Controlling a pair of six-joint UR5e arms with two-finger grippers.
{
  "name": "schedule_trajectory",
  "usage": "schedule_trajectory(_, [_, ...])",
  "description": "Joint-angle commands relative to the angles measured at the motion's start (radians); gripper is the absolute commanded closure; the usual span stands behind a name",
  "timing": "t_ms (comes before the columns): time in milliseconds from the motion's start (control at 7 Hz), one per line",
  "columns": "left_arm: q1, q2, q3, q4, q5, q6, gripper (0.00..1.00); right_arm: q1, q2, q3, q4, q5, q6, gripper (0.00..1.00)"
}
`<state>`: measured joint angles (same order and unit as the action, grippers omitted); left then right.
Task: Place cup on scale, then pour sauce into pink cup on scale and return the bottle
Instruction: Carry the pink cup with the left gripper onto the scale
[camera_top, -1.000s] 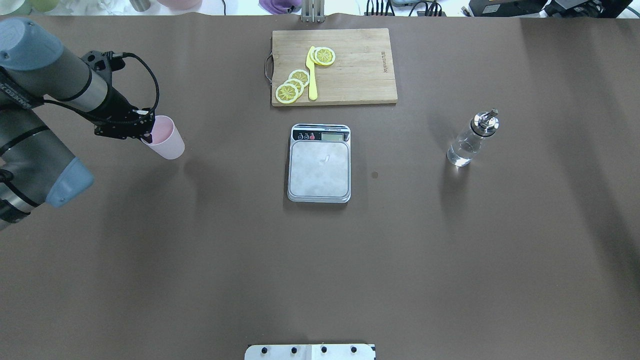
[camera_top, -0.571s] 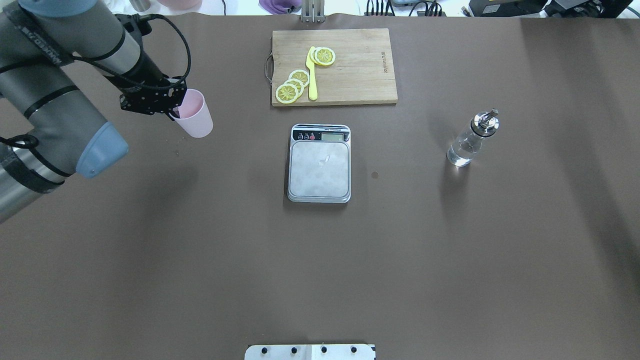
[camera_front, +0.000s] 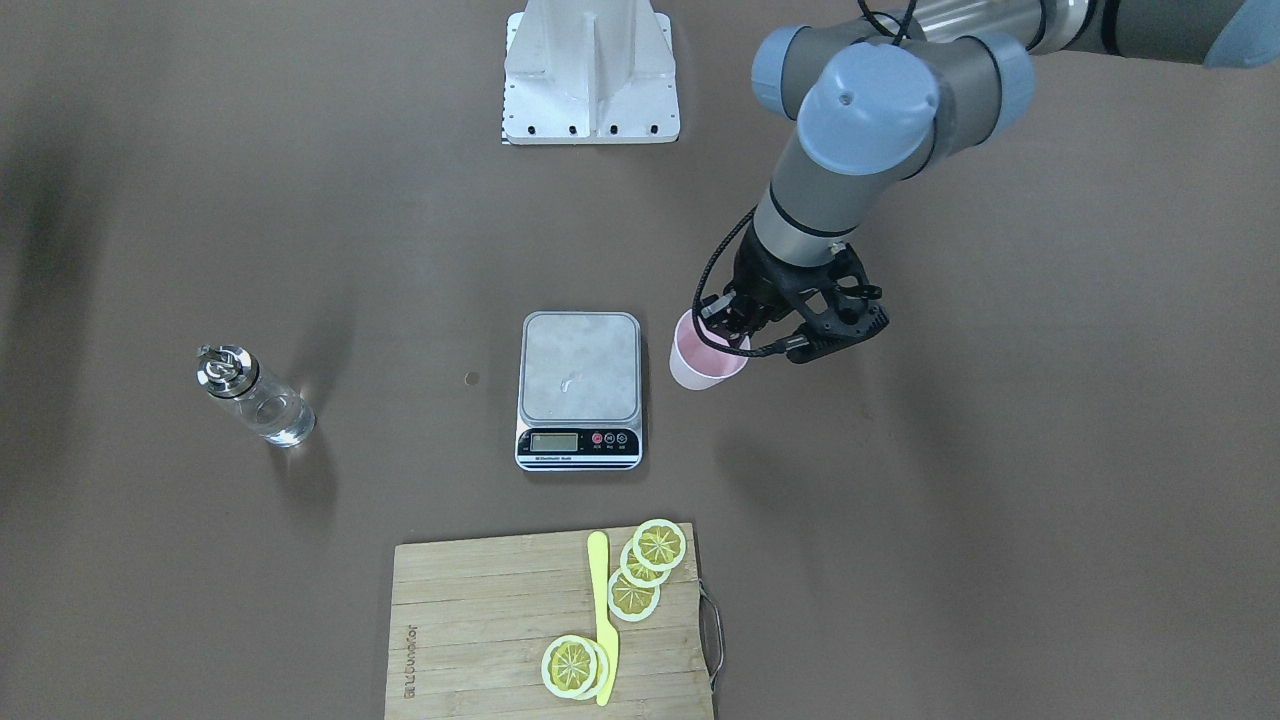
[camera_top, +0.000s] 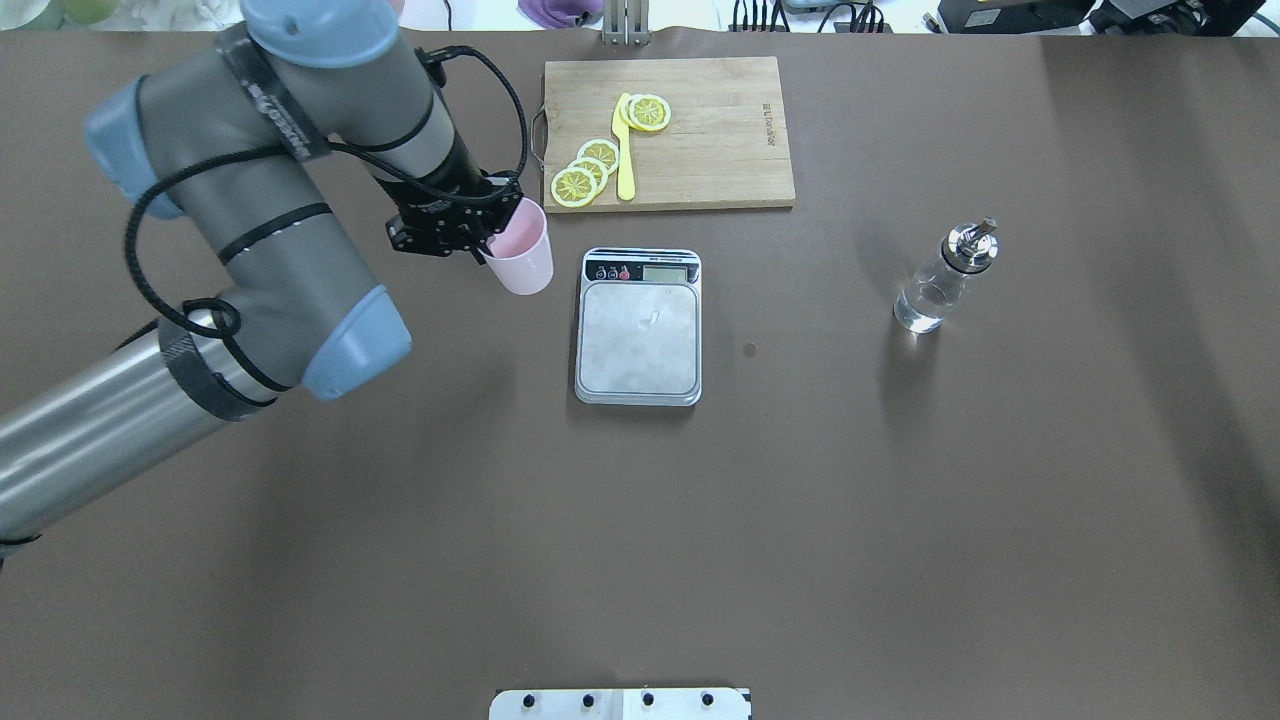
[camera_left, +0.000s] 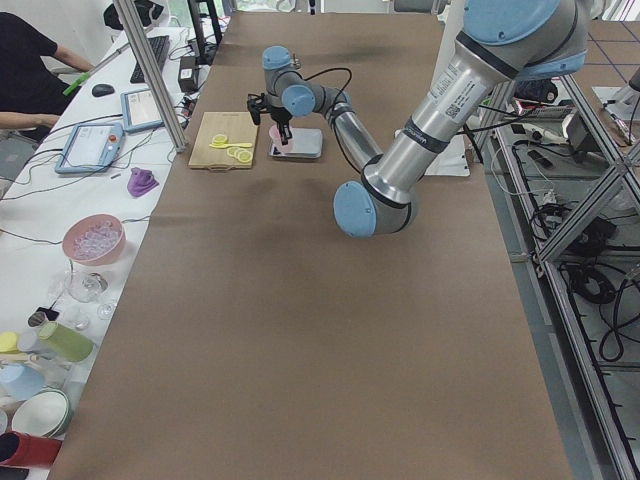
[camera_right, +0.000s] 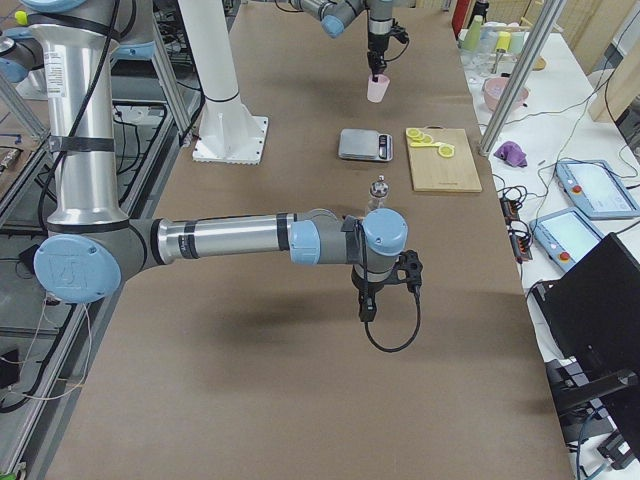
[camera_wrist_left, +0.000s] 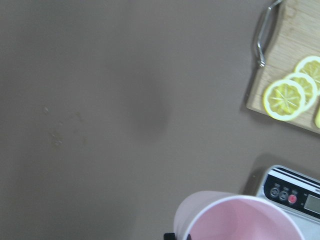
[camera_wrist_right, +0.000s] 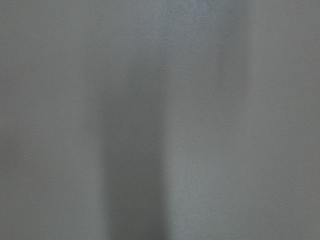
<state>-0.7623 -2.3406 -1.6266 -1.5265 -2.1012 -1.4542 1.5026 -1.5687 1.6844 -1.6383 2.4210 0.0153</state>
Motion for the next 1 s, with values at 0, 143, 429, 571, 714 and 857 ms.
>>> schedule_trajectory(0, [0.081,-0.109,0.094,-0.004,0.079,-0.086,1.0,-0.001,-0.001,0.0,0.0,0.006,0.0,0.0])
schedule_trajectory(143, [0.093,-0.129,0.128,-0.01,0.081,-0.101,1.0,-0.002,-0.001,0.001,0.0,0.006,0.0,0.0])
schedule_trajectory(429, [0.133,-0.129,0.155,-0.049,0.133,-0.121,1.0,-0.002,0.001,0.001,0.0,0.006,0.0,0.0])
schedule_trajectory(571, [0.147,-0.128,0.16,-0.053,0.136,-0.121,1.0,-0.002,0.001,0.001,0.0,0.006,0.0,0.0])
schedule_trajectory(714, [0.158,-0.128,0.16,-0.052,0.136,-0.123,1.0,-0.002,0.001,0.001,0.0,0.006,0.0,0.0])
schedule_trajectory(857, [0.164,-0.126,0.162,-0.053,0.136,-0.133,1.0,-0.002,0.001,0.003,0.0,0.006,0.0,0.0])
